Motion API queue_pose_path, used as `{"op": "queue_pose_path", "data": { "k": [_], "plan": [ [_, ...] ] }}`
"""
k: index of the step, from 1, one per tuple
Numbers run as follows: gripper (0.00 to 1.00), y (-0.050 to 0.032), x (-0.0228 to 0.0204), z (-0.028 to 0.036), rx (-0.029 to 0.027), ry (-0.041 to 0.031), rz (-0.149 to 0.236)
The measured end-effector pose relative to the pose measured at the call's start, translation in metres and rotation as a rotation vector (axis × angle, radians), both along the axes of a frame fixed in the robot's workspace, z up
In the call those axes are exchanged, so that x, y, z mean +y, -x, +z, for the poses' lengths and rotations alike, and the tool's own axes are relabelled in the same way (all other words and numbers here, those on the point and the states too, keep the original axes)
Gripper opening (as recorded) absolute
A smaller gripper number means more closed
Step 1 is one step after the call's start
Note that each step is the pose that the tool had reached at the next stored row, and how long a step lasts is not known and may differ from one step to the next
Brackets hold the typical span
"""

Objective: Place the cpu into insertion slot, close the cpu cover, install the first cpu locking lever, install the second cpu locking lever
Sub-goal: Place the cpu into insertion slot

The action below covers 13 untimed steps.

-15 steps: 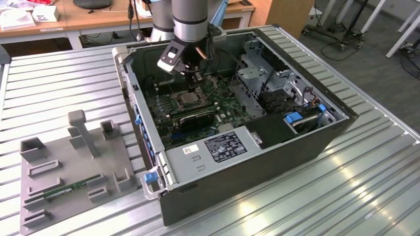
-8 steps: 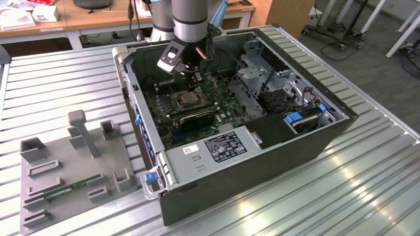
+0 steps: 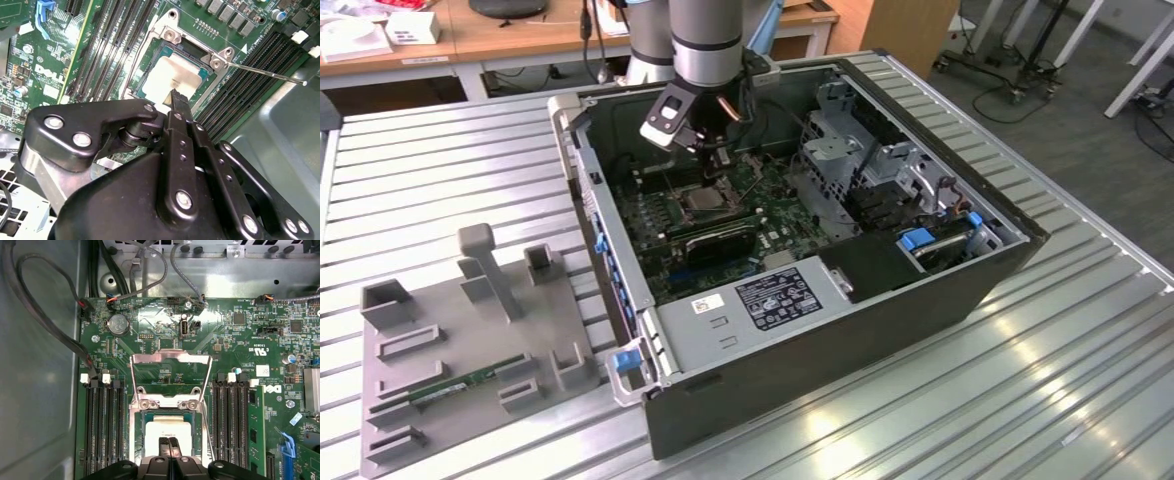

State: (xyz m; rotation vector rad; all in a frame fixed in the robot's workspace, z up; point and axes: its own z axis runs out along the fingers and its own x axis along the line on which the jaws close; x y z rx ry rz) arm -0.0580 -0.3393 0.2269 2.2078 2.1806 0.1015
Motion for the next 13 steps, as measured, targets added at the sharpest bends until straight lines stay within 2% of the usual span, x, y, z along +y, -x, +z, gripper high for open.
{"op": "queue_pose_path", "data": {
  "k": [1,2,5,13],
  "plan": [
    [0.11,-0.0002,0.0000,-0.0002,0.0024,0.0043,0.000],
    [0.11,-0.0002,0.0000,-0.0002,0.0029,0.0050,0.000],
    [0.11,-0.0002,0.0000,-0.0013,0.0028,0.0048,0.000],
    [0.11,-0.0002,0.0000,-0.0112,0.0032,0.0067,-0.002]
  ]
}}
